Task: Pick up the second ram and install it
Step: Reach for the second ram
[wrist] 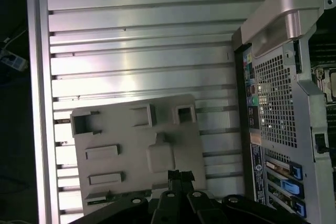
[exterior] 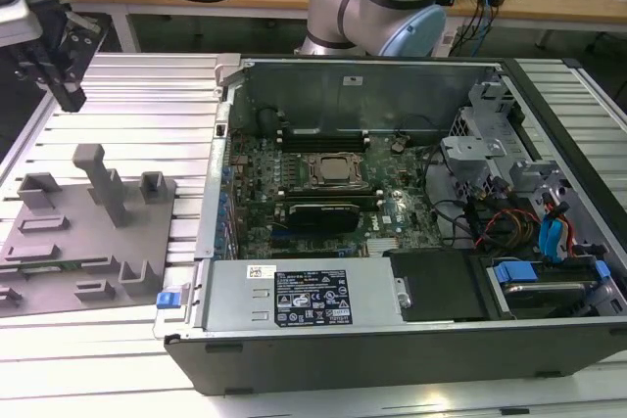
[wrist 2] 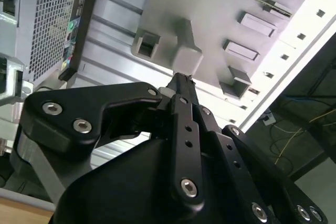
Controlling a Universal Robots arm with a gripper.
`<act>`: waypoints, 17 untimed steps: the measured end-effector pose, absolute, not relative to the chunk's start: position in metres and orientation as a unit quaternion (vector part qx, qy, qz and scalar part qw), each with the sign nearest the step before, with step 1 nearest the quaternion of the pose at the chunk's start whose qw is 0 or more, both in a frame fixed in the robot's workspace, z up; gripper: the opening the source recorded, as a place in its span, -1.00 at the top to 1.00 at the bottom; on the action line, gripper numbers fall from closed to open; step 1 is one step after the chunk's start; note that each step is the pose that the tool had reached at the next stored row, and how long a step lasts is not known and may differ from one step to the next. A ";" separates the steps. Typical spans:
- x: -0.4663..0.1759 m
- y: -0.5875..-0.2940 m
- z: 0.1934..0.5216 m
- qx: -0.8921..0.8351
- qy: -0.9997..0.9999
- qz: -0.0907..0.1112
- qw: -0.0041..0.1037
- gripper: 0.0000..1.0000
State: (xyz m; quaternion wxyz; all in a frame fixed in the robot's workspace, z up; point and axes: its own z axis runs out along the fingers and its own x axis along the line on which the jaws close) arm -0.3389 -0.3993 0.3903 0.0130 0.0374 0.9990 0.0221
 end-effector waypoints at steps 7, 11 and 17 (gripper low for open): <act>-0.359 -0.406 0.389 0.037 0.999 0.022 0.013 0.79; -0.365 -0.411 0.389 0.037 0.999 0.022 0.013 0.79; -0.373 -0.428 0.387 0.037 0.999 0.022 0.013 0.79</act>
